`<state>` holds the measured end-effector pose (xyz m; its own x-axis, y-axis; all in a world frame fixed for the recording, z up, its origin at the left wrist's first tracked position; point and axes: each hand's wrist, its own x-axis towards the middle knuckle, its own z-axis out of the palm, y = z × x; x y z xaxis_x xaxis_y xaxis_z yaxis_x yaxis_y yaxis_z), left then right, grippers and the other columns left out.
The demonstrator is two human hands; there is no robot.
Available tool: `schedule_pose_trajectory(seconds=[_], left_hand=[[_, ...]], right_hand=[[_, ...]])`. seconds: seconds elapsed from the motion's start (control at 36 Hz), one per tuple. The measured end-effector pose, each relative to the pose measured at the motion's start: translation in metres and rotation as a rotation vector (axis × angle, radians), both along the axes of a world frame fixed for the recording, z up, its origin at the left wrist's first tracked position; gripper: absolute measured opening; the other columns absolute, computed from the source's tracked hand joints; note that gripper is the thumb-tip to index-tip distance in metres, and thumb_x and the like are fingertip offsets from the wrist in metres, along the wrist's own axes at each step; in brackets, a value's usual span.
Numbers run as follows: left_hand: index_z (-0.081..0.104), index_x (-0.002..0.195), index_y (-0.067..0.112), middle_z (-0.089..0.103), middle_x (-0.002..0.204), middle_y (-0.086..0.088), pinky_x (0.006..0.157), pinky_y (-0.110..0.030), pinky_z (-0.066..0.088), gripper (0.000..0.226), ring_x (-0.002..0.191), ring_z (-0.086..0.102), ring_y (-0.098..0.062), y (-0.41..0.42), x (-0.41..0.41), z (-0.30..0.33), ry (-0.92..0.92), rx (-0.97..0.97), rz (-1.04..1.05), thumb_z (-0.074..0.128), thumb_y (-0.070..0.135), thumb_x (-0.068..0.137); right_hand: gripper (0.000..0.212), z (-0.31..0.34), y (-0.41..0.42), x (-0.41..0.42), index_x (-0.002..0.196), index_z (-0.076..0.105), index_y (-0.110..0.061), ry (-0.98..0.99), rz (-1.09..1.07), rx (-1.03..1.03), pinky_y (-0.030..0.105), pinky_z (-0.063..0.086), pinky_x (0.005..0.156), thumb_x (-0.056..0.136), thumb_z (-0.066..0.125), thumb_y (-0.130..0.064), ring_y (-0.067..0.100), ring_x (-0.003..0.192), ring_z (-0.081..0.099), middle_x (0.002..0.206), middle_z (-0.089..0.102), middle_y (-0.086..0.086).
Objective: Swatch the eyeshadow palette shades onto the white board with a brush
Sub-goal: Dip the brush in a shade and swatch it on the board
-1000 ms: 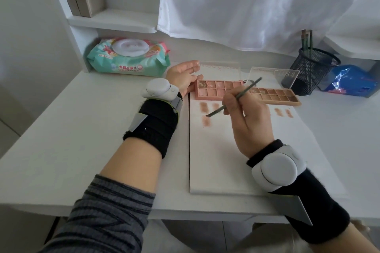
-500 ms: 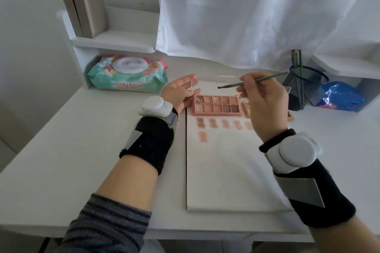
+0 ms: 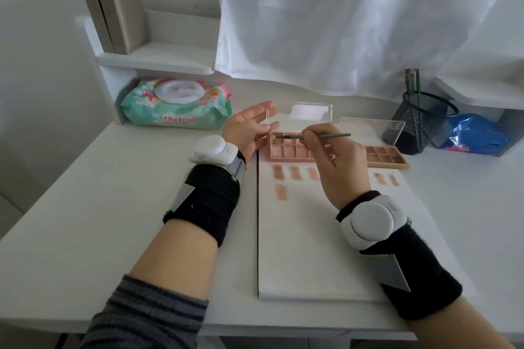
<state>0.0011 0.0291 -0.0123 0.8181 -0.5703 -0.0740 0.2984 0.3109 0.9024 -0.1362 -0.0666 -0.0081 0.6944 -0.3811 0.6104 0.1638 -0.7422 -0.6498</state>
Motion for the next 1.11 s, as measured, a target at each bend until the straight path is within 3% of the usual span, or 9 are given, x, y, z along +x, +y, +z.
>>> schedule_pose_trajectory(seconds=[0.19,0.36,0.5,0.61,0.81,0.92,0.97,1.11], left_hand=[[0.055,0.122,0.007,0.057,0.116,-0.006,0.079,-0.025,0.050,0.050,0.087,0.064,-0.017,-0.0003,0.0004,-0.0010,-0.009,-0.018,-0.002,0.037,-0.021,0.086],[0.059,0.110,0.012,0.061,0.104,-0.001,0.076,-0.024,0.051,0.048,0.086,0.065,-0.017,-0.0004,0.0029,-0.0042,-0.006,-0.031,-0.010,0.037,-0.022,0.085],[0.061,0.105,0.015,0.062,0.102,0.001,0.071,-0.022,0.053,0.047,0.086,0.066,-0.016,-0.0010,0.0045,-0.0051,-0.007,-0.033,-0.018,0.038,-0.021,0.085],[0.060,0.107,0.015,0.061,0.104,0.000,0.071,-0.022,0.052,0.048,0.088,0.065,-0.017,-0.0020,0.0045,-0.0050,-0.012,-0.031,-0.024,0.037,-0.021,0.085],[0.059,0.113,0.012,0.062,0.103,0.001,0.074,-0.024,0.052,0.049,0.088,0.065,-0.017,-0.0025,0.0062,-0.0068,-0.006,-0.028,-0.022,0.037,-0.021,0.085],[0.058,0.113,0.012,0.062,0.102,0.001,0.075,-0.025,0.051,0.048,0.087,0.065,-0.017,-0.0016,0.0055,-0.0055,-0.004,-0.039,-0.022,0.037,-0.021,0.085],[0.059,0.110,0.013,0.062,0.103,0.001,0.077,-0.027,0.050,0.048,0.088,0.065,-0.018,-0.0012,0.0062,-0.0056,0.001,-0.041,-0.031,0.038,-0.021,0.085],[0.059,0.108,0.013,0.062,0.104,0.000,0.081,-0.028,0.050,0.048,0.088,0.065,-0.018,-0.0010,0.0063,-0.0070,0.007,-0.047,-0.034,0.037,-0.022,0.084]], right_hand=[[0.036,-0.0031,-0.0008,0.0026,0.090,0.066,-0.013,0.008,0.014,-0.099,0.009,0.039,0.069,0.090,0.041,-0.039,-0.009,0.074,0.052,0.078,0.063,-0.010],[0.024,-0.0039,-0.0011,0.0024,0.086,0.063,-0.010,0.026,0.003,-0.060,0.034,0.046,0.068,0.092,0.047,-0.028,0.017,0.070,0.060,0.074,0.065,0.000],[0.025,-0.0024,0.0003,0.0012,0.086,0.064,-0.010,-0.016,-0.008,-0.066,0.024,0.044,0.065,0.092,0.047,-0.029,0.014,0.068,0.059,0.072,0.065,0.000],[0.035,-0.0027,-0.0015,0.0027,0.088,0.065,-0.011,-0.002,-0.008,-0.062,0.027,0.045,0.066,0.091,0.042,-0.037,0.014,0.070,0.058,0.076,0.066,0.000],[0.028,-0.0006,0.0015,0.0016,0.084,0.064,-0.006,0.009,-0.034,-0.066,0.040,0.047,0.066,0.091,0.048,-0.028,0.025,0.066,0.063,0.068,0.067,0.009],[0.015,0.0009,0.0042,0.0012,0.080,0.061,-0.021,0.018,-0.019,0.051,0.041,0.054,0.073,0.093,0.055,-0.021,0.014,0.071,0.067,0.070,0.068,-0.004],[0.019,0.0015,0.0046,0.0023,0.076,0.058,-0.031,0.029,-0.009,0.142,0.040,0.055,0.077,0.092,0.056,-0.021,0.009,0.073,0.068,0.072,0.068,-0.010],[0.019,0.0022,0.0053,0.0045,0.077,0.059,-0.027,0.042,0.009,0.297,0.037,0.056,0.078,0.093,0.055,-0.019,0.010,0.072,0.068,0.072,0.069,-0.007]])
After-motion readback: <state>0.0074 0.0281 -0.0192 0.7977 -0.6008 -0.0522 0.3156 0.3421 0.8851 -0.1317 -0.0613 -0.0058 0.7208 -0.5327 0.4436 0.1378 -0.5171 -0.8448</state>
